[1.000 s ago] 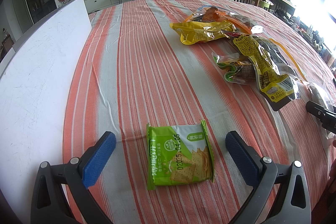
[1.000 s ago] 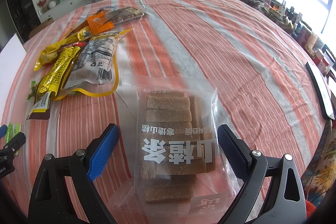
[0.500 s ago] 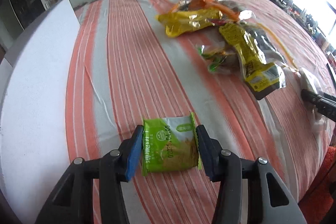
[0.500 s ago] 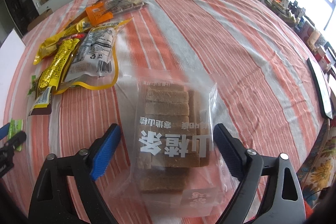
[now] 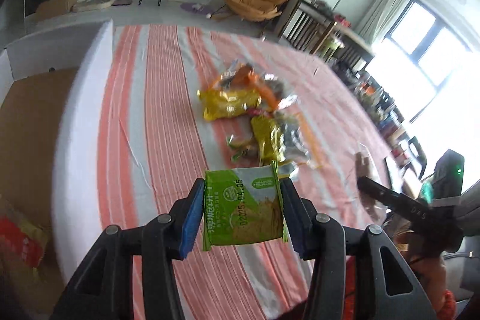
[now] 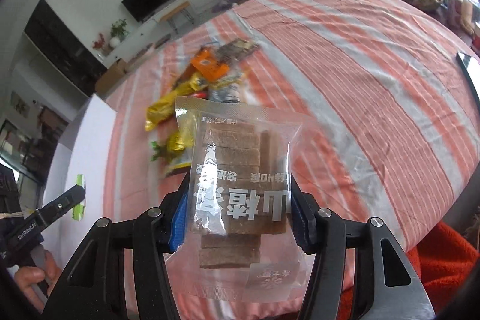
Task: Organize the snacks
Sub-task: 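Lift the green cracker packet with the left tool while the right tool carries the brown-bar bag to the box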
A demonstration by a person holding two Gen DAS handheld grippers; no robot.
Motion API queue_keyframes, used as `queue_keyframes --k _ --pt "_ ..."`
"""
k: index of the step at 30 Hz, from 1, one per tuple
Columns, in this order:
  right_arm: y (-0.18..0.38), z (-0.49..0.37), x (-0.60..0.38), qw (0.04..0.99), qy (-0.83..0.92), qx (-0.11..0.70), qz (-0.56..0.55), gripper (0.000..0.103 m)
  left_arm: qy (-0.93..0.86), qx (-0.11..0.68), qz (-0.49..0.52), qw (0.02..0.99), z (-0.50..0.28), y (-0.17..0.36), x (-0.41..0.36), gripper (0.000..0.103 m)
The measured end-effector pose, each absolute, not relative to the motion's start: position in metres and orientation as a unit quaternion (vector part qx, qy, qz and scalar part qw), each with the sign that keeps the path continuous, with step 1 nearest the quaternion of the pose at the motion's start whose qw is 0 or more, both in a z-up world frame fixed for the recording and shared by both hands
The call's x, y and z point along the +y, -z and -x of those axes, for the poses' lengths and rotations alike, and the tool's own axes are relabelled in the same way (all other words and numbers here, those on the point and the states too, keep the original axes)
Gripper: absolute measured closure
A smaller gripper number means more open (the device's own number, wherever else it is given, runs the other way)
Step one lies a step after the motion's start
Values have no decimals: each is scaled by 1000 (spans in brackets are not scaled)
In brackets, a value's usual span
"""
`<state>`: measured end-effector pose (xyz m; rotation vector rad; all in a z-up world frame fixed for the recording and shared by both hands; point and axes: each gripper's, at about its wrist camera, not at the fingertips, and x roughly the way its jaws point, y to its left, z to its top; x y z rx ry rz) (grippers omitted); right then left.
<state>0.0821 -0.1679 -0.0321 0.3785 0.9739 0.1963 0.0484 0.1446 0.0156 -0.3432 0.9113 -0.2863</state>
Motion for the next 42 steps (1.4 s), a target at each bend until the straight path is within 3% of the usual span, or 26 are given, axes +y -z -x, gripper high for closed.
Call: queue_keyframes --k 6,14,16,17,20,27,33,38,42 --pt "-43 -82 -82 864 -215 424 -165 44 50 404 158 900 -16 -57 233 54" --pt "-93 -87 96 804 -405 424 -102 43 -135 416 200 877 39 -36 373 51" --pt "-83 -85 141 782 -440 435 -76 37 -179 429 202 862 48 -21 392 37" --pt "-75 -85 155 771 -450 446 -67 28 -188 436 206 856 51 -13 397 28" --pt "-51 -87 182 740 -463 485 -58 28 -196 452 223 841 53 8 405 25" --pt "-18 -92 118 823 -362 436 -15 24 -157 430 222 861 30 12 373 24" --pt "46 -110 -12 895 -148 420 -24 24 -14 397 221 891 -10 -16 279 22" --pt "97 -118 -117 899 8 435 -47 24 114 400 171 893 -29 -33 168 2" --pt "125 -135 -173 883 64 457 -90 23 153 445 111 875 -51 -11 95 2"
